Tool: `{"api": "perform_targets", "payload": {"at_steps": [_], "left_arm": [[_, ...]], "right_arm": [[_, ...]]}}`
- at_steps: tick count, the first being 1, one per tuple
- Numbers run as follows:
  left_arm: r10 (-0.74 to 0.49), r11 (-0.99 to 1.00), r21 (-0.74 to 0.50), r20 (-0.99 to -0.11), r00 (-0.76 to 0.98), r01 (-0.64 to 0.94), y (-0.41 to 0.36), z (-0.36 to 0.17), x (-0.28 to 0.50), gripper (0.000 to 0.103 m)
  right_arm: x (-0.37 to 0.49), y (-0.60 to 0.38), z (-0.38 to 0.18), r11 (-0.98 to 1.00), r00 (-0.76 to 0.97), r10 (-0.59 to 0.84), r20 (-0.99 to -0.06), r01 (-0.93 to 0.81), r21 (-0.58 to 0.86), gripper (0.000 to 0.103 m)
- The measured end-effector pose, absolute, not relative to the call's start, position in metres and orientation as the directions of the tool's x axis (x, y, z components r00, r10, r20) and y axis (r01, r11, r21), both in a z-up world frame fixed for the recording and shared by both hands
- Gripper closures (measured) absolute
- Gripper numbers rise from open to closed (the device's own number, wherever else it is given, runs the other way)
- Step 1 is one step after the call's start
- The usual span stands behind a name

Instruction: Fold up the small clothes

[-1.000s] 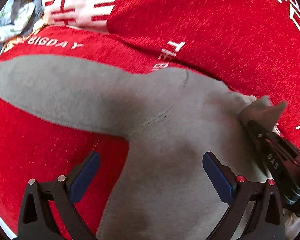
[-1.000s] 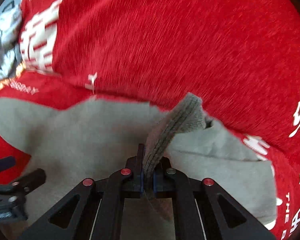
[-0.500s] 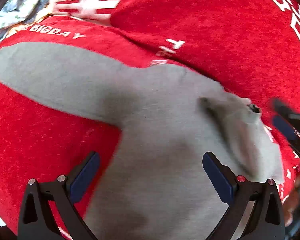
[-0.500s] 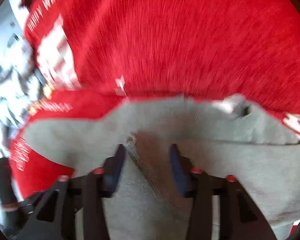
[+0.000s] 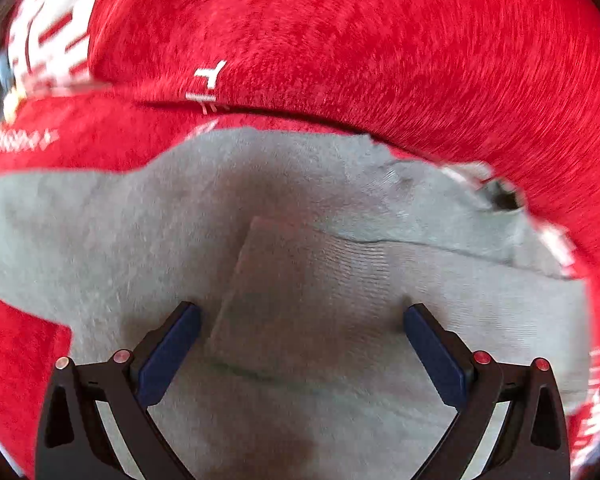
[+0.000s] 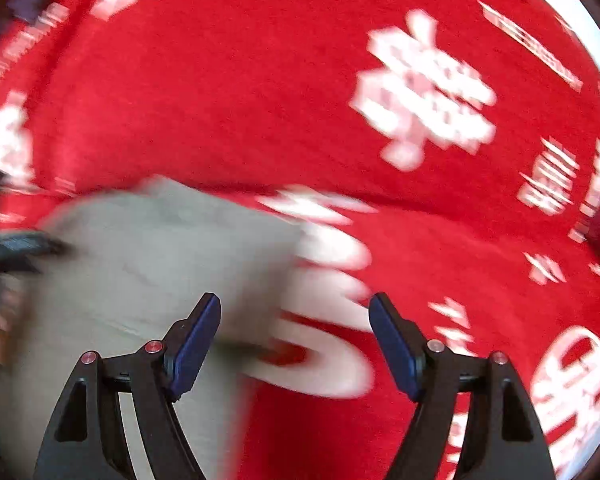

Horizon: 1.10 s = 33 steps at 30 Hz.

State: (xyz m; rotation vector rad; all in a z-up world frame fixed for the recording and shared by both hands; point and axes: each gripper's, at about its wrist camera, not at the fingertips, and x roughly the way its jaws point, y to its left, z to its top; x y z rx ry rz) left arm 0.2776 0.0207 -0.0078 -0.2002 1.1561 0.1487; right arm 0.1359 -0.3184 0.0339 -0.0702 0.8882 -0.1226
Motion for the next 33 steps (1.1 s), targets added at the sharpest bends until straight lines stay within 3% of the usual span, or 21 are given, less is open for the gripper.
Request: {"api": "perform_targets", "payload": {"at_steps": [1, 2, 3, 5, 7, 9, 13, 18, 22, 25, 29, 32, 33], "left_arm": [[0.062, 0.978, -0.028, -0.907, 0.416, -0.207, 0.014, -0.007, 0.277, 0.022], [0.064, 0.983, -0.021, -0.893, 0.446, -0.182, 0.008, -0.003, 0.276, 0.040], [0.065, 0.985, -0.017, -0.890, 0.451, -0.174, 0.007, -0.001, 0.275, 0.052], [0.128, 0.983, 0.051, -0.879, 0.460, -0.175, 0.003, 0.003, 0.277, 0.064], [0.184, 0.975, 0.104, -0.872, 0.453, -0.197, 0.007, 0.003, 0.280, 0.065], [0.169, 0.972, 0.075, -0.884, 0.436, -0.224, 0.019, 0.003, 0.282, 0.065], [0.130, 0.982, 0.057, -0.897, 0.423, -0.179, 0.025, 0.009, 0.282, 0.064], [0.108, 0.976, -0.008, -0.851, 0.514, -0.219, 0.027, 0.042, 0.270, 0.018], [-0.028, 0.977, -0.136, -0.846, 0.533, -0.166, 0.009, 0.052, 0.263, 0.018], [-0.044, 0.991, -0.103, -0.867, 0.497, -0.091, -0.024, 0.046, 0.264, 0.018], [-0.024, 1.000, -0.024, -0.896, 0.443, 0.006, -0.047, 0.015, 0.274, 0.018], [0.069, 0.998, 0.061, -0.886, 0.459, -0.032, -0.032, -0.003, 0.280, 0.000], [0.082, 0.996, 0.055, -0.886, 0.455, -0.072, -0.020, -0.005, 0.281, 0.000]], "right_arm": [[0.138, -0.330, 0.024, 0.988, 0.600, -0.151, -0.786, 0.103, -0.112, 0.024], [0.142, -0.337, 0.016, 0.988, 0.587, -0.147, -0.796, 0.121, -0.094, 0.024], [0.143, -0.340, 0.013, 0.989, 0.586, -0.139, -0.798, 0.127, -0.079, 0.024], [0.147, -0.339, 0.006, 0.993, 0.588, -0.096, -0.803, 0.115, -0.035, 0.024], [0.154, -0.318, -0.001, 0.999, 0.587, -0.035, -0.809, 0.034, -0.019, 0.024], [0.157, -0.303, -0.001, 0.996, 0.608, -0.050, -0.793, -0.031, -0.087, 0.024], [0.154, -0.317, 0.011, 0.997, 0.596, -0.070, -0.800, 0.028, -0.066, 0.024], [0.148, -0.329, 0.046, 0.999, 0.675, -0.052, -0.736, 0.044, -0.030, 0.023], [0.166, -0.302, 0.030, 0.998, 0.634, 0.017, -0.773, -0.062, -0.029, 0.022], [0.180, -0.276, -0.012, 0.985, 0.499, -0.028, -0.866, -0.132, -0.108, 0.023], [0.175, -0.280, -0.003, 0.989, 0.525, -0.009, -0.851, -0.119, -0.084, 0.022], [0.169, -0.290, 0.018, 0.992, 0.583, -0.032, -0.812, -0.082, -0.098, 0.022], [0.168, -0.289, 0.024, 0.991, 0.600, -0.036, -0.799, -0.084, -0.107, 0.022]]}}
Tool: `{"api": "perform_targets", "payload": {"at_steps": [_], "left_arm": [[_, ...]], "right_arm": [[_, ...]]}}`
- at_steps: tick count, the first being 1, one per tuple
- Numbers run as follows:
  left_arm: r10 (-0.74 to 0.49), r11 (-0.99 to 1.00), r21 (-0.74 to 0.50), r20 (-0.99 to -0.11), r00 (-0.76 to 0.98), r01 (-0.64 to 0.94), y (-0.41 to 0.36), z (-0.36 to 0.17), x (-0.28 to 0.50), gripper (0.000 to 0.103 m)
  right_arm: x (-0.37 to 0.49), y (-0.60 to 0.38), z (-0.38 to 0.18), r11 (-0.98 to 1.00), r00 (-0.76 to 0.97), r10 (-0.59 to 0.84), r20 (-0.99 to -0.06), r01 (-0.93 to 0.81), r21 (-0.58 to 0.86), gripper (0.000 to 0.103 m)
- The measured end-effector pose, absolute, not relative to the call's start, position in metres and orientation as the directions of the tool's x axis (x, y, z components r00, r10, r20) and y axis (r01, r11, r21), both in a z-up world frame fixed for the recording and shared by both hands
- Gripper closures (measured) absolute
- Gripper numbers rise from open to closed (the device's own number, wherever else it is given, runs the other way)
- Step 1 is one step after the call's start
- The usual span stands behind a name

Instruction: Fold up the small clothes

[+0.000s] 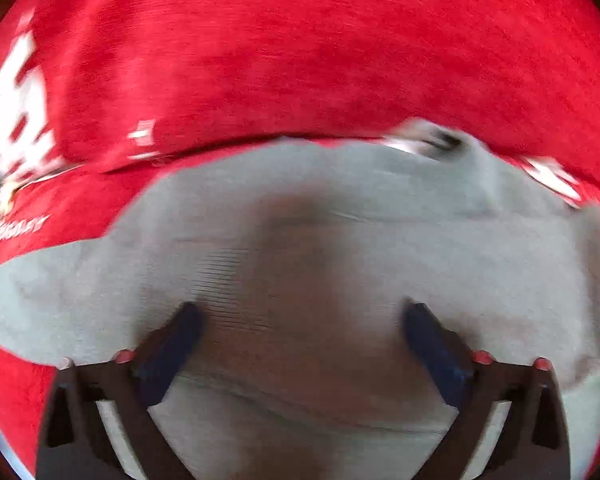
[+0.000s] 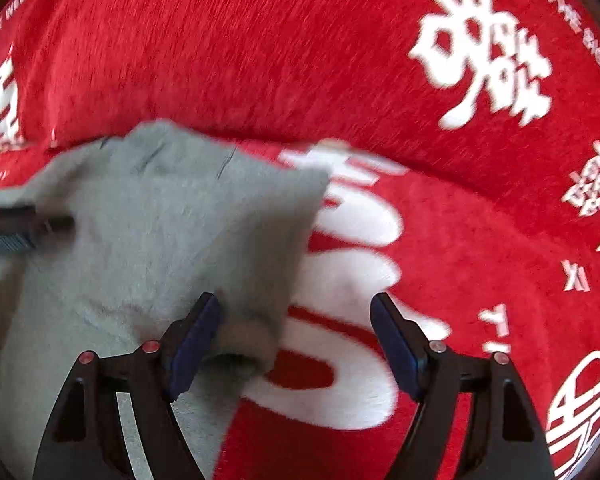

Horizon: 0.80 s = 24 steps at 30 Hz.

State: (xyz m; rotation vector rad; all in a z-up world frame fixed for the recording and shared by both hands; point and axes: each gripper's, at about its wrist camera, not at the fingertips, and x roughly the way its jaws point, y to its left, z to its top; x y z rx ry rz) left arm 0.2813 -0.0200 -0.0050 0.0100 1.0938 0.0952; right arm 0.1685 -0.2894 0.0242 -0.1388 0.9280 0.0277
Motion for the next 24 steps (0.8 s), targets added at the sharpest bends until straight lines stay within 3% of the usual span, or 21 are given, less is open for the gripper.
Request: {"api": "perform_targets", "payload": {"at_steps": [2, 8, 12, 15, 17, 19, 24], "left_arm": [[0.046, 0.994, -0.004, -0.897, 0.440, -0.111, -0.004, -0.005, 0.284, 0.000], [0.076, 0.995, 0.039, -0.890, 0.450, -0.091, 0.002, 0.000, 0.291, 0.000], [0.042, 0.996, -0.002, -0.889, 0.456, -0.095, 0.011, -0.002, 0.293, 0.000], [0.039, 0.996, -0.002, -0.891, 0.452, -0.091, 0.013, -0.006, 0.294, 0.000], [0.050, 0.995, 0.007, -0.891, 0.451, -0.097, 0.014, -0.004, 0.288, 0.000], [0.059, 0.995, 0.017, -0.886, 0.461, -0.095, 0.016, 0.001, 0.273, 0.000], [0.059, 0.994, 0.009, -0.873, 0.484, -0.105, 0.024, 0.002, 0.238, 0.000]], "right_arm": [[0.170, -0.286, 0.037, 0.989, 0.639, 0.001, -0.770, -0.113, -0.092, 0.022], [0.201, -0.255, 0.024, 0.969, 0.586, 0.193, -0.787, -0.238, 0.061, 0.022], [0.197, -0.242, 0.014, 0.944, 0.543, 0.305, -0.783, -0.280, 0.175, 0.022], [0.205, -0.228, -0.017, 0.951, 0.454, 0.224, -0.862, -0.295, 0.092, 0.015], [0.208, -0.225, -0.018, 0.950, 0.488, 0.209, -0.847, -0.307, 0.058, 0.011], [0.215, -0.223, -0.015, 0.959, 0.446, 0.193, -0.874, -0.275, 0.071, 0.010], [0.224, -0.206, 0.007, 0.954, 0.490, 0.264, -0.830, -0.258, 0.151, 0.010]]}}
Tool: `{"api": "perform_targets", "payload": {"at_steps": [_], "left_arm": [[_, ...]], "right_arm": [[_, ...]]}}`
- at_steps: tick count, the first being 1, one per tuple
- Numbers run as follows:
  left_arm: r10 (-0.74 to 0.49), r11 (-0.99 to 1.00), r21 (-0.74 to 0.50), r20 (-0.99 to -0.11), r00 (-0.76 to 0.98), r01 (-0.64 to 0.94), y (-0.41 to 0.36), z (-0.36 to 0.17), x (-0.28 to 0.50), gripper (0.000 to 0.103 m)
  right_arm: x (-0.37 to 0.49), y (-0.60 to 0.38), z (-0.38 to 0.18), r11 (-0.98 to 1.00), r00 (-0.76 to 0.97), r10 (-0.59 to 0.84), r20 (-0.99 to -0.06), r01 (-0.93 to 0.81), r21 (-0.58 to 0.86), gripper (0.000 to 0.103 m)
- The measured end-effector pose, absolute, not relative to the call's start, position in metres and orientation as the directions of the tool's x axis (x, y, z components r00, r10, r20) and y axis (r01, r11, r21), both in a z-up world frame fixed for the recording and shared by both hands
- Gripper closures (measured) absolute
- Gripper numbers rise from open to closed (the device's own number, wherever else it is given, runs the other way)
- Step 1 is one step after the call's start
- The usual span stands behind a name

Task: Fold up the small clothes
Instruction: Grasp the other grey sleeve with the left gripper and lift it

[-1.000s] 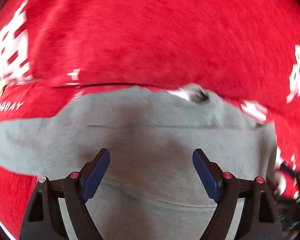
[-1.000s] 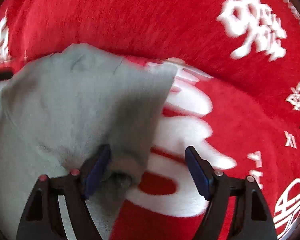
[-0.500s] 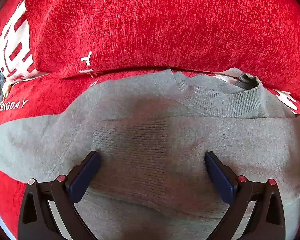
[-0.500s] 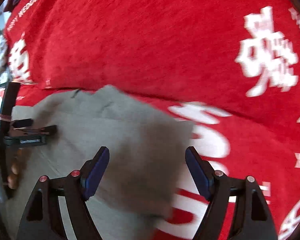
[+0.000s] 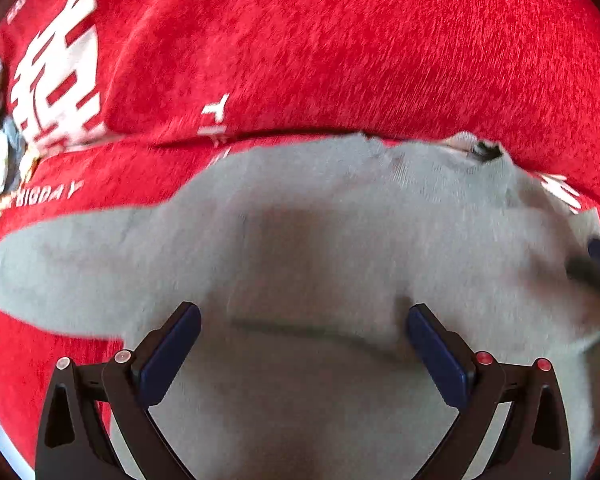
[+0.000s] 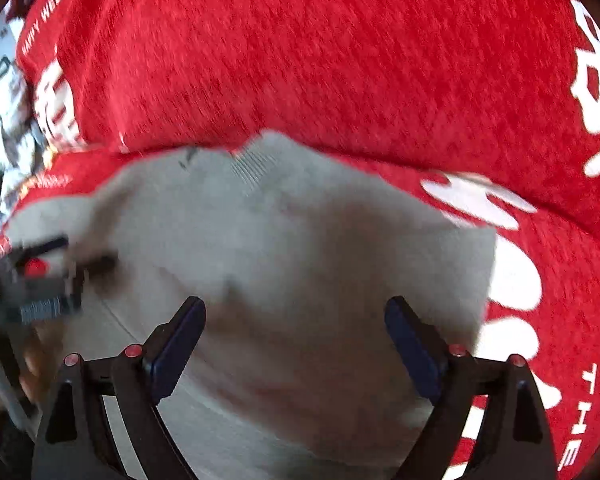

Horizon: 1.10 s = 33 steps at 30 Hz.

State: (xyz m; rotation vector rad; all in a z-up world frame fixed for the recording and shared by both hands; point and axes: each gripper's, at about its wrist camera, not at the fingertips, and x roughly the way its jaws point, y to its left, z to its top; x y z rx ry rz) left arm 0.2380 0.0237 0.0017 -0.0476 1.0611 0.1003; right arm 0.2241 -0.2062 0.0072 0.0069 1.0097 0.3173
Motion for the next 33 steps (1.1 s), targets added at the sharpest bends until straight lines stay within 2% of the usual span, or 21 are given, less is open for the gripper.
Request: {"api": "perform_targets", "payload": {"at_steps": [3, 6, 9, 10, 11, 14, 16, 19, 25, 30, 33], "left_arm": [[-0.009, 0.980, -0.110, -0.855, 0.518, -0.164, 0.041, -0.005, 0.227, 0.000], [-0.005, 0.982, -0.103, -0.849, 0.529, -0.157, 0.041, -0.008, 0.225, 0.000], [0.002, 0.984, -0.094, -0.848, 0.530, -0.154, 0.037, -0.008, 0.224, 0.000], [-0.009, 0.982, -0.107, -0.847, 0.531, -0.153, 0.039, -0.008, 0.224, 0.000], [-0.019, 0.982, -0.117, -0.846, 0.533, -0.151, 0.043, -0.008, 0.223, 0.000], [-0.041, 0.976, -0.146, -0.852, 0.522, -0.162, 0.060, -0.003, 0.221, 0.000], [-0.017, 0.970, -0.142, -0.851, 0.524, -0.199, 0.076, 0.001, 0.215, 0.000], [0.045, 0.936, -0.145, -0.855, 0.516, -0.321, 0.127, 0.007, 0.199, 0.000], [0.190, 0.765, -0.164, -0.867, 0.461, -0.623, 0.264, 0.015, 0.165, 0.000], [0.224, 0.532, -0.260, -0.875, 0.430, -0.806, 0.381, -0.001, 0.139, 0.000], [0.268, 0.512, -0.204, -0.885, 0.381, -0.834, 0.405, -0.002, 0.155, 0.000]], "right_arm": [[0.249, -0.181, 0.004, 0.959, 0.478, 0.261, -0.839, -0.231, 0.166, 0.010], [0.270, -0.149, 0.000, 0.966, 0.481, 0.232, -0.846, -0.215, 0.143, 0.010], [0.296, -0.131, -0.020, 0.982, 0.430, 0.122, -0.895, -0.183, 0.046, 0.009], [0.306, -0.130, -0.032, 0.987, 0.393, 0.073, -0.917, -0.159, 0.011, 0.005], [0.308, -0.131, -0.032, 0.991, 0.420, 0.064, -0.905, -0.135, 0.008, 0.000], [0.303, -0.131, -0.021, 0.996, 0.441, 0.057, -0.896, -0.080, 0.024, 0.000], [0.276, -0.123, -0.001, 0.988, 0.513, 0.121, -0.850, -0.142, 0.055, 0.000], [0.233, -0.096, 0.016, 0.961, 0.558, 0.192, -0.807, -0.273, 0.040, 0.000], [0.184, -0.045, 0.009, 0.896, 0.492, 0.324, -0.808, -0.434, 0.095, 0.000], [0.161, -0.010, -0.026, 0.875, 0.516, 0.266, -0.814, -0.483, -0.020, 0.000], [0.163, -0.015, -0.023, 0.878, 0.505, 0.277, -0.817, -0.479, 0.002, 0.000]]}}
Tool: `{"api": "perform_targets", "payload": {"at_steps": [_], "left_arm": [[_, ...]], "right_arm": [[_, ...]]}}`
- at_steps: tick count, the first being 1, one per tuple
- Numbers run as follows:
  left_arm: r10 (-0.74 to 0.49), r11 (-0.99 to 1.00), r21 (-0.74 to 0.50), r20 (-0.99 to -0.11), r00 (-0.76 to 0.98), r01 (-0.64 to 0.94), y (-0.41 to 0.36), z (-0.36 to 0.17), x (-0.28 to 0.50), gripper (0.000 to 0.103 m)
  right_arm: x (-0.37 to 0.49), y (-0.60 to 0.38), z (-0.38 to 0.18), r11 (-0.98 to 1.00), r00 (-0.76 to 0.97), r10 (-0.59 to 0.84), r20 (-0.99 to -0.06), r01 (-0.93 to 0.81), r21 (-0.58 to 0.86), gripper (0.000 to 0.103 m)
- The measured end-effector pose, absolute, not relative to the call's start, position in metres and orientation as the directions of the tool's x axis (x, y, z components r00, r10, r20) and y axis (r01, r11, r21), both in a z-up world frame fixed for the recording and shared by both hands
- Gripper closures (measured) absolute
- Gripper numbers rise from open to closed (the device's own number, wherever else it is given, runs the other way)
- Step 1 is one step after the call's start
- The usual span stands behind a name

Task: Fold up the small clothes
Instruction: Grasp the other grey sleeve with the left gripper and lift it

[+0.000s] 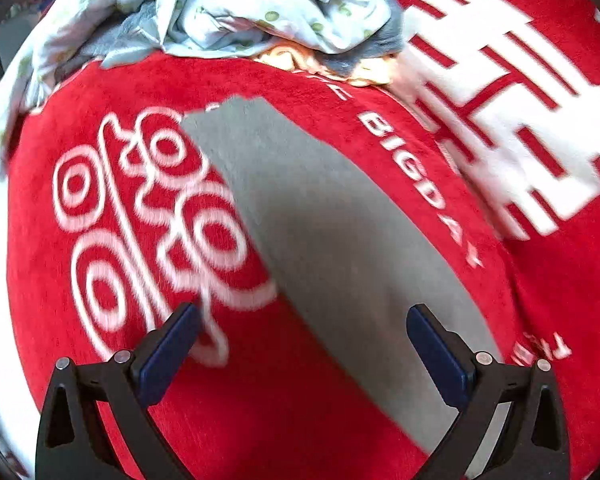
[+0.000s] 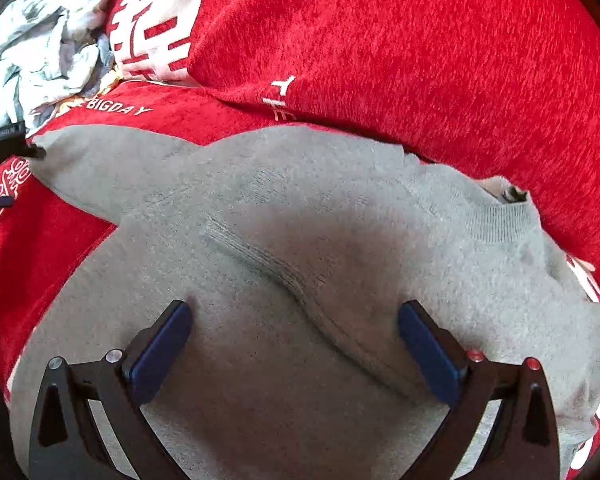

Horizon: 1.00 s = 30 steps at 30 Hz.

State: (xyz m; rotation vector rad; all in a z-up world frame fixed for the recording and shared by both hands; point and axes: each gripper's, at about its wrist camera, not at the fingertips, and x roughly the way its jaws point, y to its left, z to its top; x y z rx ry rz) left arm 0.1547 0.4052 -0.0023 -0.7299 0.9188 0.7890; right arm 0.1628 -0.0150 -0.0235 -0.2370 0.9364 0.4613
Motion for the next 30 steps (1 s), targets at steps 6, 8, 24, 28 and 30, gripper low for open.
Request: {"api": "perform_targets", "payload": {"at_steps": [6, 8, 24, 28, 30], "left_arm": [[0.407, 0.553, 0.007, -0.875, 0.262, -0.833, 0.425, -0.017, 0.211, 0.000], [0.392, 0.566, -0.022, -0.872, 0.292, -0.824, 0.429, -0.015, 0.213, 0.001], [0.385, 0.654, -0.158, -0.773, 0.505, -0.740, 0.395, 0.048, 0.206, 0.093], [0.356, 0.684, -0.188, -0.756, 0.548, -0.704, 0.371, 0.072, 0.202, 0.093], [0.356, 0.717, -0.171, -0.745, 0.565, -0.676, 0.353, 0.084, 0.202, 0.093]], "right_arm": [[0.164, -0.016, -0.023, 0.879, 0.506, 0.277, -0.816, -0.478, 0.002, 0.000], [0.162, -0.014, -0.024, 0.880, 0.509, 0.277, -0.815, -0.475, 0.003, 0.000], [0.167, -0.013, -0.024, 0.884, 0.504, 0.280, -0.817, -0.466, 0.015, 0.000], [0.167, -0.013, -0.024, 0.884, 0.505, 0.280, -0.816, -0.467, 0.015, 0.000], [0.167, -0.013, -0.024, 0.885, 0.503, 0.283, -0.817, -0.465, 0.019, 0.000]]}}
